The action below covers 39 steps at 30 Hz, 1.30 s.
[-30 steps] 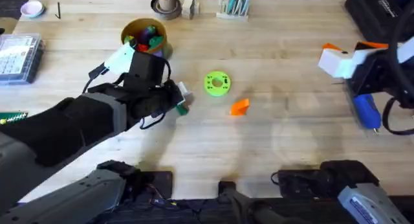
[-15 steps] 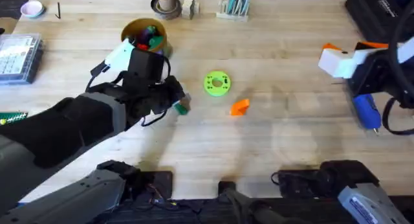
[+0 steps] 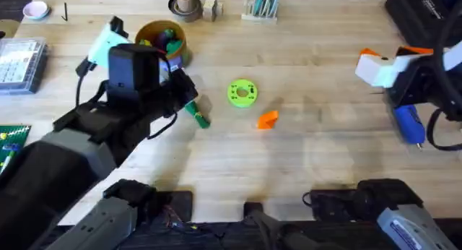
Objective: Pick up the gripper from the table and insert it into the empty holder that is missing its gripper. Then pick up a screw, insert it into the mounting hole, and use the screwdriver to tighten it. Finally, clean up the table by picking up the vegetable and placing it into the bucket.
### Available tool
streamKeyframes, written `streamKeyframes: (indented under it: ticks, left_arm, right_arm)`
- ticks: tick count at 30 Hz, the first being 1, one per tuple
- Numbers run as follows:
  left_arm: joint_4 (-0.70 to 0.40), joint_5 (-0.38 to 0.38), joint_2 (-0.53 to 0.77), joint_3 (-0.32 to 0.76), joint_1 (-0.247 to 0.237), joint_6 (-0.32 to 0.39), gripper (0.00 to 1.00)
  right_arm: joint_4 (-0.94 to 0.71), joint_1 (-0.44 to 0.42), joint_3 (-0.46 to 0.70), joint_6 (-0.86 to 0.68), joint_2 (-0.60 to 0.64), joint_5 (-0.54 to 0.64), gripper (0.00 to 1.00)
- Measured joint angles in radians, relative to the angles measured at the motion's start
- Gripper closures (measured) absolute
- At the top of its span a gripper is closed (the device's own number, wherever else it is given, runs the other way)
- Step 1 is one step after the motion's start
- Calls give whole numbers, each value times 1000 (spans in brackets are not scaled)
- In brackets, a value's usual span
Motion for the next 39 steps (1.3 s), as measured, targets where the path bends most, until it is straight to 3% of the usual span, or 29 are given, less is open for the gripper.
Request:
streamKeyframes:
  ticks: [6, 7, 12, 13, 14, 18, 20, 24, 25, 27, 28, 32, 34, 39]
  left_arm:
    - [-3, 41, -184, 0, 0, 118, 994]
    - [-7, 54, -225, 0, 0, 160, 902]
    - [-31, 90, -423, 1, 0, 291, 116]
    - [-37, 95, -461, 1, 0, 308, 35]
    - [-38, 98, -495, 1, 0, 324, 16]
    - [-42, 119, -624, 4, 0, 385, 4]
    - [-42, 135, -671, 5, 0, 400, 211]
    - [-44, 158, -741, 5, 0, 418, 865]
    - [-44, 161, -751, 5, 0, 425, 962]
    - [-43, 171, -767, 5, 0, 426, 994]
    - [-42, 175, -774, 5, 0, 431, 931]
    - [-37, 184, -782, 6, 0, 433, 300]
    - [-37, 187, -782, 6, 0, 432, 39]
    - [-37, 185, -782, 6, 0, 433, 8]
  right_arm:
    - [0, 0, 0, 0, 0, 0, 266]
    - [0, 0, 0, 0, 0, 0, 265]
    - [-3, 0, 0, 0, 0, 0, 266]
    - [-5, 0, 0, 0, 0, 0, 265]
    - [-8, 0, 0, 0, 0, 0, 266]
    - [-28, 0, 0, 0, 0, 0, 265]
    - [-33, 0, 0, 0, 0, 0, 265]
    - [-47, 0, 0, 0, 0, 0, 266]
    - [-52, 0, 0, 0, 0, 0, 265]
    - [-59, 0, 0, 0, 0, 0, 265]
    - [-60, 0, 0, 0, 0, 0, 266]
    - [-63, 0, 0, 0, 0, 0, 266]
    - [-63, 0, 0, 0, 0, 0, 265]
    - [-63, 0, 0, 0, 0, 0, 265]
